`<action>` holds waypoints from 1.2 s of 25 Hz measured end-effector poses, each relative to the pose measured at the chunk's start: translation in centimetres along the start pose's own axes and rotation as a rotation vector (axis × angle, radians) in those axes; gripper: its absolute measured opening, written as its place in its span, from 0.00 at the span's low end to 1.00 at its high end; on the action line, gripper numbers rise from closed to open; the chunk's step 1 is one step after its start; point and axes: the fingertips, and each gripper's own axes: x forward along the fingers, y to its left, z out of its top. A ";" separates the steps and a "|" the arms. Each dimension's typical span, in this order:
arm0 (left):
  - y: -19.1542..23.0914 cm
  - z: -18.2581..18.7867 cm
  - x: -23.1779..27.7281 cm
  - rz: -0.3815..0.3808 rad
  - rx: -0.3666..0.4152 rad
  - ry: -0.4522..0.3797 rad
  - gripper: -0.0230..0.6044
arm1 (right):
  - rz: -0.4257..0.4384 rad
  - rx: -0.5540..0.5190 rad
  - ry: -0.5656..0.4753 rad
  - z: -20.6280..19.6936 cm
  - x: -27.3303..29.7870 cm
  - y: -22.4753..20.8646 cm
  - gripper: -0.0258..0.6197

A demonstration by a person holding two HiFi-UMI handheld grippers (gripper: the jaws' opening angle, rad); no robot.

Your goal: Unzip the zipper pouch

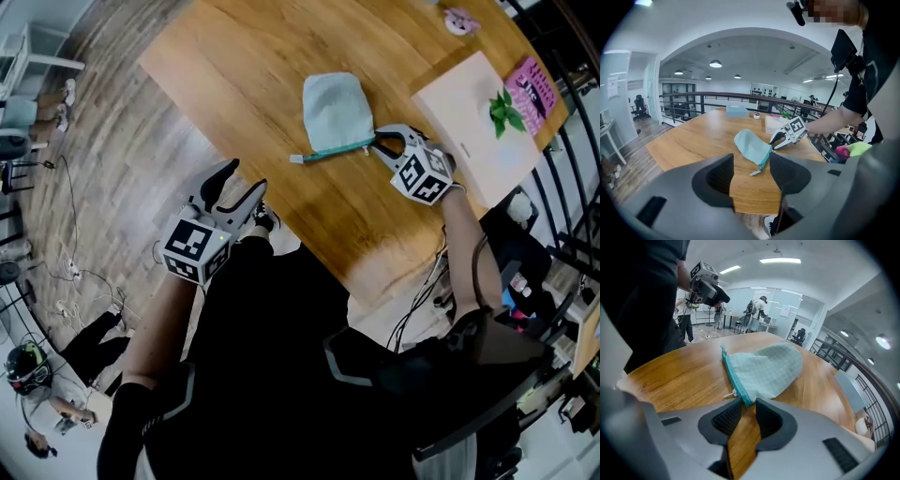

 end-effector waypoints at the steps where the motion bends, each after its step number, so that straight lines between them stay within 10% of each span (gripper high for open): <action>1: 0.1 0.0 0.0 -0.004 0.000 0.001 0.44 | 0.004 -0.009 0.004 0.0 0.0 0.0 0.20; 8: 0.3 0.0 0.3 -0.024 -0.003 0.005 0.44 | 0.052 -0.027 0.017 -0.2 0.2 0.8 0.13; 15: 1.1 1.3 -0.9 -0.048 -0.020 -0.024 0.44 | 0.112 0.218 -0.048 2.6 -0.7 2.3 0.12; 30: 1.8 7.1 -0.7 -0.228 0.056 -0.145 0.44 | -0.076 0.676 -0.244 13.0 -7.3 -0.3 0.11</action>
